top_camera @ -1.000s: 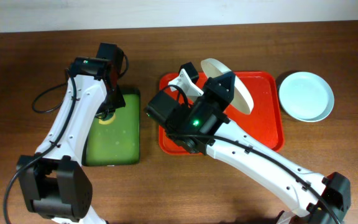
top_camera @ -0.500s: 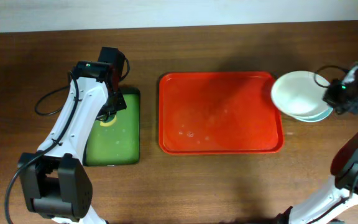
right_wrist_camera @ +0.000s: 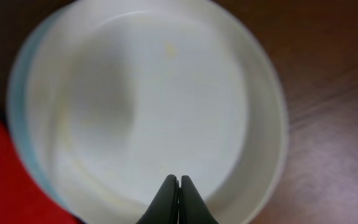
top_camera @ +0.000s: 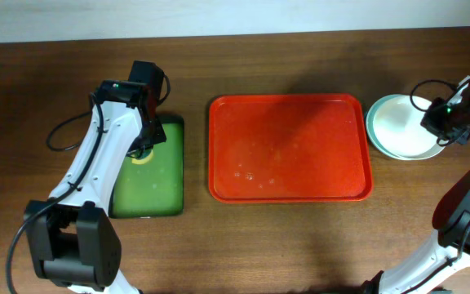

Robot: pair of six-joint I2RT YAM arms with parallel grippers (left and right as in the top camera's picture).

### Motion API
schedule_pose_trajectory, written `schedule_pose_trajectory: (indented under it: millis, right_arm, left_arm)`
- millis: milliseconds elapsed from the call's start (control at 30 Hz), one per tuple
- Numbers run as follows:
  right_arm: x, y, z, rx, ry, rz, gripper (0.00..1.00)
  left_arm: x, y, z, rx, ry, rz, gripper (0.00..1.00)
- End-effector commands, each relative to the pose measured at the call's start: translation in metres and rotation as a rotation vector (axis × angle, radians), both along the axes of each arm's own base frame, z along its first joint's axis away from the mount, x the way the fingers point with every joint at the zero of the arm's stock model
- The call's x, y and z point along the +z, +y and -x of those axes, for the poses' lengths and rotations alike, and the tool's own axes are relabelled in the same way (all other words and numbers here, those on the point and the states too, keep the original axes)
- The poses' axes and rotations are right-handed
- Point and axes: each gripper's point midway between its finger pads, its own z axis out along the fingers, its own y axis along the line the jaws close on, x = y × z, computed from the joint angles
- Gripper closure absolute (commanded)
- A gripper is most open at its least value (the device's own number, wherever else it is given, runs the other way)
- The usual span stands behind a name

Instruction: Clean dirty plates on tray and stack at the side

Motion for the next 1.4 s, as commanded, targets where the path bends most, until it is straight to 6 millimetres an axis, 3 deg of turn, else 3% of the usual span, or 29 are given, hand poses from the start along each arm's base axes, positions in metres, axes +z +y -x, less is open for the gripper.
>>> schedule_pose_trajectory:
  millis: [0,133,167,300,433,600,633,700,800,833,933,1033,1133,1233,1300,1333,1367]
  right_arm:
    - [0.002,-0.046,0.027,-0.199,0.068,0.120,0.96]
    - [0.003,-0.095,0.057,-0.366,0.063,0.151,0.96]
    - [-0.001,-0.098,0.058,-0.373,0.057,0.158,0.96]
    - [-0.022,-0.081,0.046,-0.327,0.042,0.161,0.96]
    - [-0.027,-0.058,0.030,-0.261,0.040,0.158,0.96]
    - [-0.043,-0.051,0.036,-0.256,0.055,0.153,0.96]
    - [-0.043,-0.049,0.030,-0.236,0.032,0.137,0.96]
    - [-0.038,-0.013,-0.004,0.034,-0.116,-0.015,0.96]
    - [-0.035,-0.018,0.002,0.018,-0.089,0.006,0.96]
    - [-0.028,-0.026,0.009,-0.053,-0.067,0.047,0.96]
    - [0.026,-0.028,0.008,-0.148,-0.175,0.076,0.96]
    - [0.082,0.005,-0.003,-0.112,-0.349,-0.031,0.96]
    - [0.109,0.051,-0.011,-0.010,-0.388,-0.052,0.96]
    - [0.142,0.119,-0.016,0.153,-0.440,-0.054,0.95]
    - [0.175,0.154,-0.004,0.244,-0.500,-0.036,0.90]
    - [0.194,0.169,0.007,0.287,-0.535,-0.021,0.83]
    - [0.214,0.181,0.023,0.314,-0.572,-0.015,0.73]
  left_arm:
    - [-0.006,0.005,0.003,0.020,0.005,-0.013,1.00]
    - [-0.008,0.005,0.001,0.020,-0.004,-0.012,1.00]
    - [-0.008,0.004,0.000,0.020,-0.010,-0.010,1.00]
    - [-0.008,0.004,0.000,0.020,-0.010,-0.010,1.00]
    - [-0.008,0.004,0.000,0.020,-0.010,-0.010,1.00]
    - [-0.008,0.004,0.000,0.020,-0.010,-0.011,1.00]
    - [-0.008,0.004,-0.001,0.020,-0.013,-0.010,1.00]
    - [-0.008,0.004,-0.001,0.020,-0.012,-0.010,1.00]
    - [-0.019,0.005,0.005,0.020,0.008,-0.013,1.00]
    - [-0.023,0.005,0.006,0.020,0.012,-0.014,1.00]
    - [-0.026,0.003,0.003,0.020,-0.001,0.001,1.00]
    - [-0.057,-0.017,-0.001,0.007,-0.030,0.119,1.00]
    - [-0.098,-0.027,0.009,-0.003,-0.038,0.186,0.97]
    - [-0.099,-0.021,0.002,0.000,-0.077,0.154,0.73]
    - [-0.081,-0.023,-0.007,-0.062,-0.094,0.150,0.62]
    - [-0.060,-0.023,-0.012,-0.065,-0.117,0.152,0.51]
    - [-0.034,-0.025,-0.017,-0.068,-0.157,0.160,0.09]
